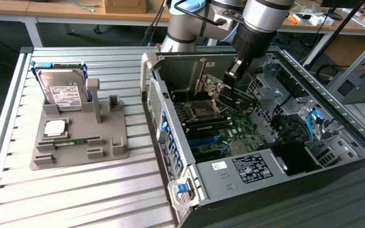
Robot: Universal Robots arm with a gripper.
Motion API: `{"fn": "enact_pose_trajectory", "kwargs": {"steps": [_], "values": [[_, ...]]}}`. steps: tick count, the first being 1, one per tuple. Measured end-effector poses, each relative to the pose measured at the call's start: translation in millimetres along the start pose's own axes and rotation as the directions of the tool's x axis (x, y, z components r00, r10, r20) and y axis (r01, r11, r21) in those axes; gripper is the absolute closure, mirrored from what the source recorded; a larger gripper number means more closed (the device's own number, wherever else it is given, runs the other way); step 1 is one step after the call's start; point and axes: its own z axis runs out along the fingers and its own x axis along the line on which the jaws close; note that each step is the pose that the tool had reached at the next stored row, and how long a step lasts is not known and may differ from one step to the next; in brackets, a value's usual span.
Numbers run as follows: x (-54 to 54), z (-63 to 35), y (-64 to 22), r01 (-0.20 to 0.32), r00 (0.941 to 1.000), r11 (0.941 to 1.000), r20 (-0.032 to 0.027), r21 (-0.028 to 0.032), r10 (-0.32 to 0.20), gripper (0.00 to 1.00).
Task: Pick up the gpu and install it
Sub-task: 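Insert the gpu into the slot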
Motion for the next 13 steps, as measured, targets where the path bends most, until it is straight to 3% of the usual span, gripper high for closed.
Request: {"fn": "enact_pose_trajectory", "kwargs": {"steps": [13], "values": [[0.0,0.0,0.0,0.039,0.9992,0.9992,-0.0003,-0.001,-0.039,0.73]]}}
